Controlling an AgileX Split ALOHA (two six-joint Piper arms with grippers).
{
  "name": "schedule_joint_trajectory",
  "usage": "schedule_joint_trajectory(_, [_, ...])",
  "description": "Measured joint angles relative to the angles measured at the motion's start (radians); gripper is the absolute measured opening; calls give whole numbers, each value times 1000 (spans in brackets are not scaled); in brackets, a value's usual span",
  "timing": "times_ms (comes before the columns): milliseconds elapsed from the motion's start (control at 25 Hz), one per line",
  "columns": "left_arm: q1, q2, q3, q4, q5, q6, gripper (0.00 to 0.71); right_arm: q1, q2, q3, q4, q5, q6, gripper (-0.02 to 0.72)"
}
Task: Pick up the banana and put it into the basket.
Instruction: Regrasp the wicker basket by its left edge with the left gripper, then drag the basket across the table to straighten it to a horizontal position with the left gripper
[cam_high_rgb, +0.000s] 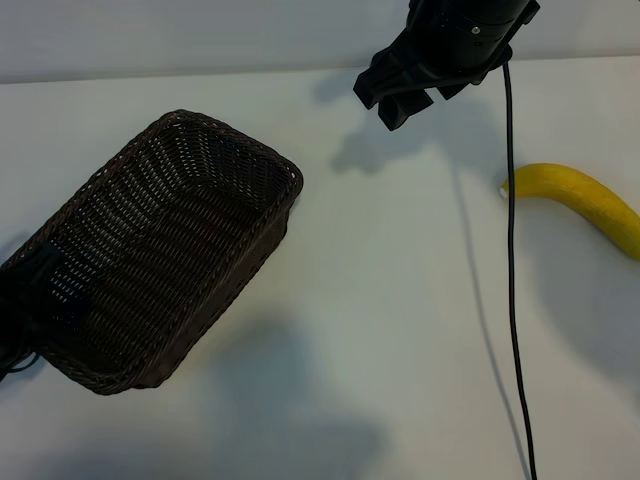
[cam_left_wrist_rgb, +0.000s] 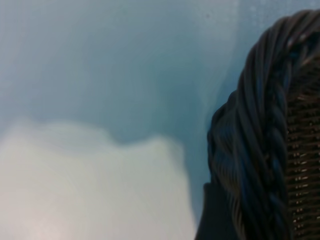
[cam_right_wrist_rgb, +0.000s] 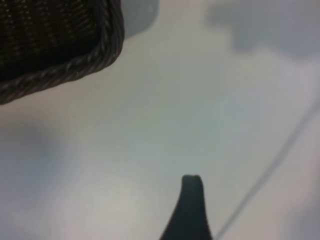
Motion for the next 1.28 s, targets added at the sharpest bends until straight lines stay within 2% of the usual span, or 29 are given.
schedule_joint_trajectory(360, [0,78,4,-9,-60,0,527,0,0,0,1,0,0,594])
schedule_joint_trajectory(760, [0,121,4,-36,-71,7,512,0,0,0,2,1,0,594])
schedule_joint_trajectory(840, [0,124,4,-49,-71,8,463,0,0,0,2,1,0,594])
schedule_joint_trajectory(880, [0,124,4,-52,-71,8,417,0,0,0,2,1,0,594])
schedule_joint_trajectory(1040, [0,124,4,-59,-71,3,158,0,0,0,3,1,0,594])
schedule_joint_trajectory(1280, [0,124,4,-66,-78,3,152,0,0,0,4,1,0,594])
